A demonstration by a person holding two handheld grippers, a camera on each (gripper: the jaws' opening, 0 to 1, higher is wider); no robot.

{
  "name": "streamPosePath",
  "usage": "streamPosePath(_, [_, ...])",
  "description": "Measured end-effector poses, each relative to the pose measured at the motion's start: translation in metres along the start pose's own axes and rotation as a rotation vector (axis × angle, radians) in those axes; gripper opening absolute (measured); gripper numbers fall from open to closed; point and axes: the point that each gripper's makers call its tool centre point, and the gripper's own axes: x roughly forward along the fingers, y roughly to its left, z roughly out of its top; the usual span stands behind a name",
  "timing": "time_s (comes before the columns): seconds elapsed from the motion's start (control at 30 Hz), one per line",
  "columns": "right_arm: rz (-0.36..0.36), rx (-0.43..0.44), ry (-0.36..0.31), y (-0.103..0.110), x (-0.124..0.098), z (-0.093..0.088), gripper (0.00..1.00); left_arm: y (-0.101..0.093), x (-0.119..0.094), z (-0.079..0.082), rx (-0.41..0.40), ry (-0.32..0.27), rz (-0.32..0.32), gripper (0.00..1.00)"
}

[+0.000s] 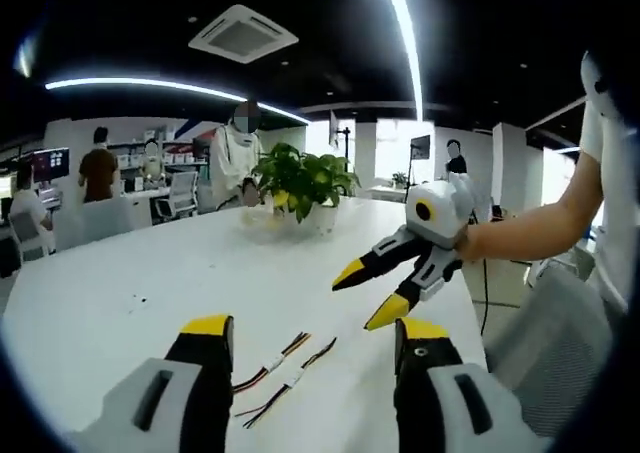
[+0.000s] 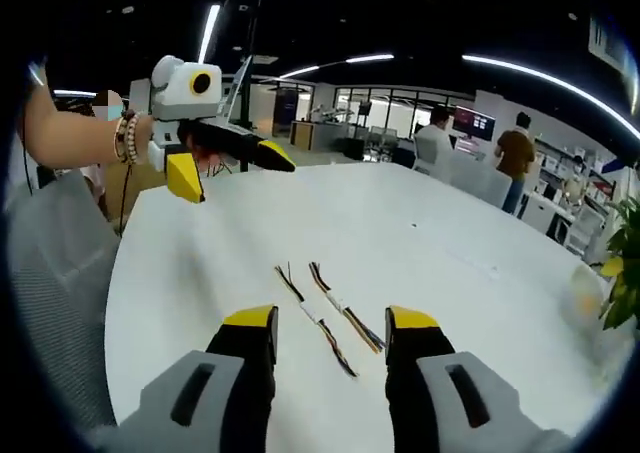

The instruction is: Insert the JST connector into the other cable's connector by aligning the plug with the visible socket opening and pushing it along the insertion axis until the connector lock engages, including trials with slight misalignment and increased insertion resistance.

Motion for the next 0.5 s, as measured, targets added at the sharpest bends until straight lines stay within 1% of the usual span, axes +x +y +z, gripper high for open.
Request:
streamPosePath(0.07, [-0.018,0.007,0.0,-0.001,-0.008,-0.001,0.42,-0.001,-0.007,0.001,0.001,-0.004,0.017,0.67])
streamPosePath(0.13, [-0.04,0.037,-0.006,-0.003,-0.016,-0.002,0.46,-0.003,-0.014,0.001,0.015,0.004,0.04,0.69])
streamPosePath(0.17, [-0.055,0.043,-0.009,-0.004,-0.022,-0.003,0.47,-0.005,-0.02,0.001,0.014,0.014,0.049,0.7])
streamPosePath(0.23, [-0.103,0.047,0.008,-0.008,-0.032,-0.005,0.48,-0.009,-0.027,0.001,0.012,0.026,0.055,0.74])
streamPosePath(0.27, [-0.11,0.053,0.004,-0.007,-0.035,-0.005,0.49,-0.012,-0.031,0.002,0.013,0.026,0.06,0.75])
streamPosePath(0.3, [-0.124,0.072,-0.004,-0.008,-0.041,-0.005,0.5,-0.016,-0.037,0.005,0.02,0.015,0.075,0.75])
streamPosePath(0.4, [-0.147,0.082,-0.005,-0.007,-0.052,-0.006,0.49,-0.027,-0.051,0.009,0.019,-0.002,0.091,0.76])
streamPosePath(0.47, [-0.151,0.088,0.003,-0.003,-0.059,-0.011,0.5,-0.029,-0.061,0.01,-0.006,-0.024,0.133,0.79])
streamPosePath(0.5, [-0.154,0.092,0.007,-0.001,-0.062,-0.013,0.5,-0.029,-0.065,0.013,-0.032,-0.048,0.152,0.82])
